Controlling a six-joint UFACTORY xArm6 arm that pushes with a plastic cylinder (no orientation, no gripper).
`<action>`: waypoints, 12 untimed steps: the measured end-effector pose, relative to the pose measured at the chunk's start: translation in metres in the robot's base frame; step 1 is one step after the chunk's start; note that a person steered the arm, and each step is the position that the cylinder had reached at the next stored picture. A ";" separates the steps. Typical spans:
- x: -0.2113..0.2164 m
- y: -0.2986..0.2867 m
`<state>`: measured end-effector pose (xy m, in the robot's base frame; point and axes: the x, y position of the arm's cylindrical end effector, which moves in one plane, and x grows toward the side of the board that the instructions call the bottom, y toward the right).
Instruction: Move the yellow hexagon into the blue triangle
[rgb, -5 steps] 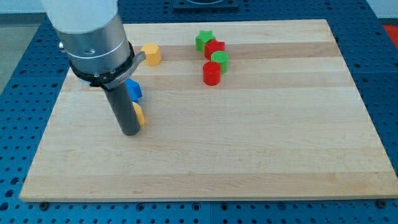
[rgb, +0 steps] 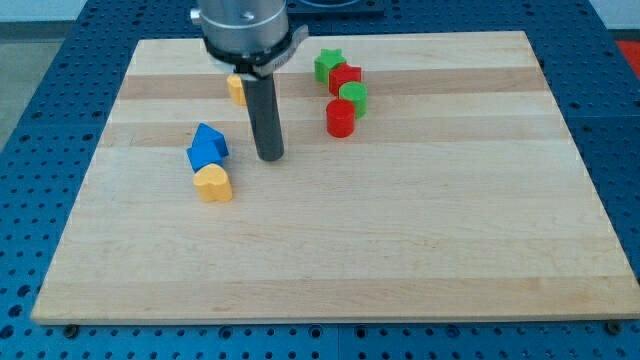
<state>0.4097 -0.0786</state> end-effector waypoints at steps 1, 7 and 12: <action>-0.037 0.000; -0.109 -0.047; -0.085 -0.032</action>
<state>0.3249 -0.1103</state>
